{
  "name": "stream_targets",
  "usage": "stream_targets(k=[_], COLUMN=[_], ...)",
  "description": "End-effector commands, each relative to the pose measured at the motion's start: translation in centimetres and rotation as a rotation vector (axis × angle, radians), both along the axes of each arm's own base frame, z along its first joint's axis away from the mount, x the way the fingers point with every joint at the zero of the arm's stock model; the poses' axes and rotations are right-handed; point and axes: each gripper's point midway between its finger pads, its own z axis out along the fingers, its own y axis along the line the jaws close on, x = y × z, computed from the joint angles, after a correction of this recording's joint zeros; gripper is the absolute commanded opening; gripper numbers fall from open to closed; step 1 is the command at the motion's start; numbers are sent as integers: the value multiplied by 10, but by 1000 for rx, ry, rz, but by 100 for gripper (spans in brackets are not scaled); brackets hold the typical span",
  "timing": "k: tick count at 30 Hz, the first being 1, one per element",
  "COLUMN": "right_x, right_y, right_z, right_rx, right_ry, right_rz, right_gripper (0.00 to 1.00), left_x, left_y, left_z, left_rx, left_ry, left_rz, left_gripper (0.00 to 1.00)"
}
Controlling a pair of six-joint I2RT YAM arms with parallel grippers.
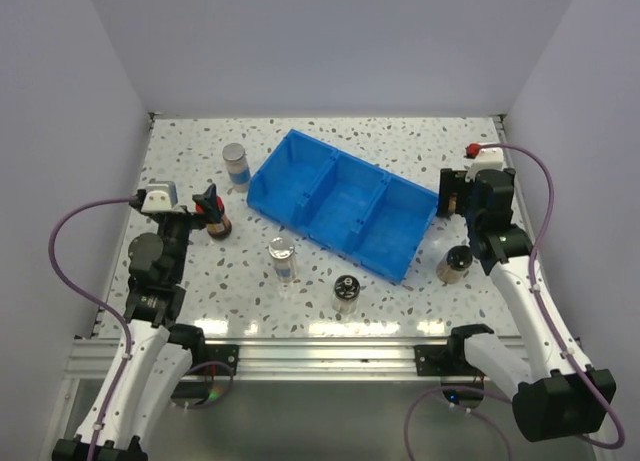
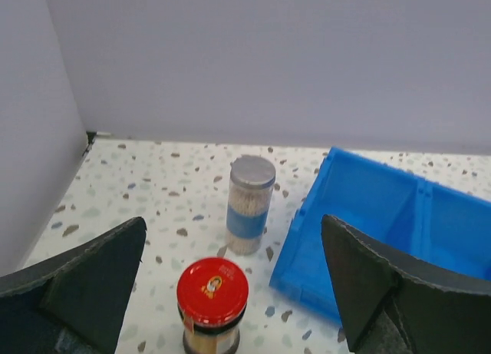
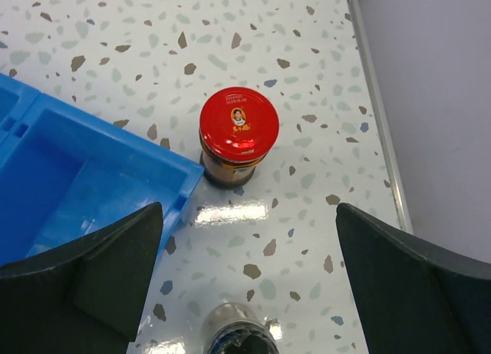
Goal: Organize the condiment bottles
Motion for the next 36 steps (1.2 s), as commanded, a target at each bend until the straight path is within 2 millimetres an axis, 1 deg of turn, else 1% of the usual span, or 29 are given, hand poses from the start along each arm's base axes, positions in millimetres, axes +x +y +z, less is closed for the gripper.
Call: stream_targets(k=[1, 3, 5, 7, 9, 10, 11, 12, 13, 14, 17, 18, 19, 20, 21, 22, 23, 24, 25, 27, 28, 31, 32, 34, 35, 36], right_x=[6, 8, 11, 11, 14, 15, 9, 12, 12, 9, 22, 25, 29, 32, 38, 45, 47, 54, 59, 63, 67, 78, 83, 91, 96, 98], right_y=[-9, -7, 1, 4, 17, 20, 27, 36, 36, 35, 30, 38, 28, 28, 27, 11, 4, -2, -17, -24, -24, -18, -18, -20, -20, -20], right_z=[35, 31, 26, 23, 19, 18, 7, 6, 4, 0, 2, 1, 0, 0, 9, -1, -3, 2, -7, -15, -25, -35, -45, -48, -55, -57], right_rx=[-29, -52, -84, -130, -160, -227, -250, -258, -277, -259, -193, -119, -84, -52, -4, 30, 47, 67, 70, 100, 120, 175, 190, 197, 201, 203], right_ry=[-112, -96, -67, -48, -24, -2, 58, 83, 114, 157, 167, 161, 165, 169, 153, 188, 210, 208, 241, 265, 288, 300, 325, 334, 346, 349], right_rz=[-44, -9, 64, 119, 226, 297, 372, 446, 462, 457, 402, 422, 390, 388, 370, 321, 293, 259, 196, 164, 163, 171, 170, 158, 157, 156], right_gripper=[99, 99, 99, 99, 99, 99, 99, 98, 99, 99, 98, 99, 99, 98, 99, 99, 99, 99, 98, 99, 99, 99, 99, 98, 99, 99], left_x=[7, 9, 11, 11, 11, 11, 12, 11, 11, 12, 11, 11, 11, 11, 11, 11, 11, 11, 10, 10, 10, 10, 10, 10, 10, 10], left_y=[-6, -10, -15, -17, -17, -18, -18, -19, -21, -22, -23, -24, -24, -23, -23, -24, -25, -25, -27, -28, -28, -29, -29, -29, -29, -29], left_z=[11, 9, 8, 8, 7, 8, 7, 7, 7, 6, 7, 6, 7, 8, 7, 8, 8, 8, 10, 10, 10, 9, 10, 9, 9, 9], left_rx=[2, -2, -1, -1, -1, 1, 1, 2, 4, 5, 6, 6, 6, 6, 6, 6, 6, 6, 7, 7, 6, 6, 5, 5, 5, 5], left_ry=[-30, -17, -9, -8, -6, -8, -7, -7, -5, -5, -7, -6, -9, -10, -9, -13, -15, -15, -18, -20, -21, -20, -23, -19, -19, -21], left_rz=[-20, -41, -64, -76, -79, -84, -84, -88, -99, -103, -113, -114, -114, -114, -114, -119, -122, -125, -134, -138, -140, -143, -143, -143, -143, -143], left_gripper=[100, 100, 100, 100, 100, 100, 100, 100, 100, 100, 100, 100, 100, 100, 100, 100, 100, 100, 100, 100, 100, 100, 100, 100, 100, 100])
